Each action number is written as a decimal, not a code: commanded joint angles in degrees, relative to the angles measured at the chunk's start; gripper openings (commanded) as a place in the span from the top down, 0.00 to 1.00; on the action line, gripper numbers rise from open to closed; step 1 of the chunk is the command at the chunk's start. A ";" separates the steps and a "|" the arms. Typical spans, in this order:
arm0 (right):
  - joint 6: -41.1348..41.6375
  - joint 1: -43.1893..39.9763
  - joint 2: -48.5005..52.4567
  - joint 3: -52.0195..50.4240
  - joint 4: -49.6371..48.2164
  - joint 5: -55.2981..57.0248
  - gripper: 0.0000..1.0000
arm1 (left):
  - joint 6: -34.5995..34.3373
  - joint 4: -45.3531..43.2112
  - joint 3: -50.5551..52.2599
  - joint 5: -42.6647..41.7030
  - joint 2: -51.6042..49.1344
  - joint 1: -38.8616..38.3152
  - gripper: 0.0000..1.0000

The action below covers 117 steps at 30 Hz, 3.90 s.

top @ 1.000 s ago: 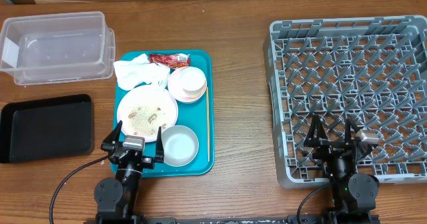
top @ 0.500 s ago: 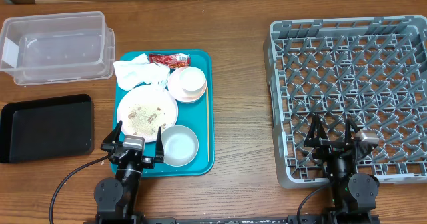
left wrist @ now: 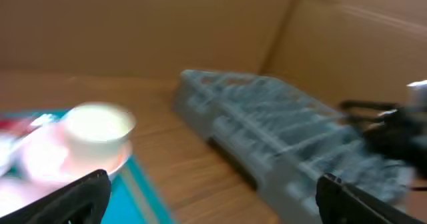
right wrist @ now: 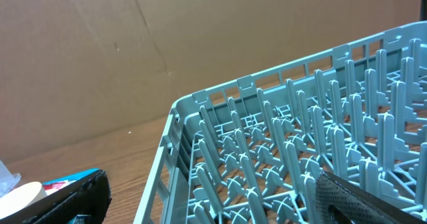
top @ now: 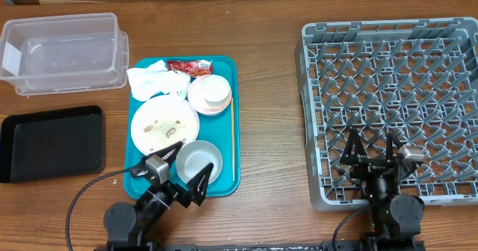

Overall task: Sort waste into correct bins and load items into the dishwasher
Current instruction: 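Move the left gripper over the tray toward the white tissue, then grasp the crumpled white tissue with the left gripper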

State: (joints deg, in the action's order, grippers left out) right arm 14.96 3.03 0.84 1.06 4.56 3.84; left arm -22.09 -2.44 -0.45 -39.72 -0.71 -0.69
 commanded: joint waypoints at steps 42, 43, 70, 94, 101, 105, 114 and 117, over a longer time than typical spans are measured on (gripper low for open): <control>-0.20 -0.15 -0.68 -0.59 -0.20 -0.11 0.00 | 5.77 64.41 -55.49 23.23 -51.89 -1.01 0.00; -0.20 -0.15 -0.68 -0.59 -0.20 -0.11 0.00 | 5.62 67.01 -57.18 26.10 -53.33 -1.25 0.00; -0.20 -0.15 -0.68 -0.59 -0.20 -0.11 0.00 | 0.87 55.91 -59.06 23.06 -72.78 -2.01 0.17; -0.20 -0.15 -0.68 -0.59 -0.20 -0.11 0.00 | 1.09 39.28 -59.06 42.27 -81.50 -10.73 0.30; -0.20 -0.15 -0.68 -0.59 -0.20 -0.11 0.00 | -0.66 31.61 -59.10 52.63 -81.53 -10.71 0.15; -0.20 -0.15 -0.68 -0.59 -0.20 -0.11 0.00 | -0.90 29.14 -59.93 47.19 -81.53 -9.66 0.00; -0.20 -0.15 -0.68 -0.59 -0.20 -0.11 0.00 | 0.50 49.35 -82.64 42.45 -91.93 -3.78 0.00; -0.20 -0.15 -0.68 -0.59 -0.20 -0.11 0.00 | 3.91 50.23 -86.33 42.77 -96.50 -3.06 0.00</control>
State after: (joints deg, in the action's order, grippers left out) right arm 14.94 3.03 0.80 1.06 4.58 3.79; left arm -21.98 46.89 -82.37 3.62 -92.20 -4.78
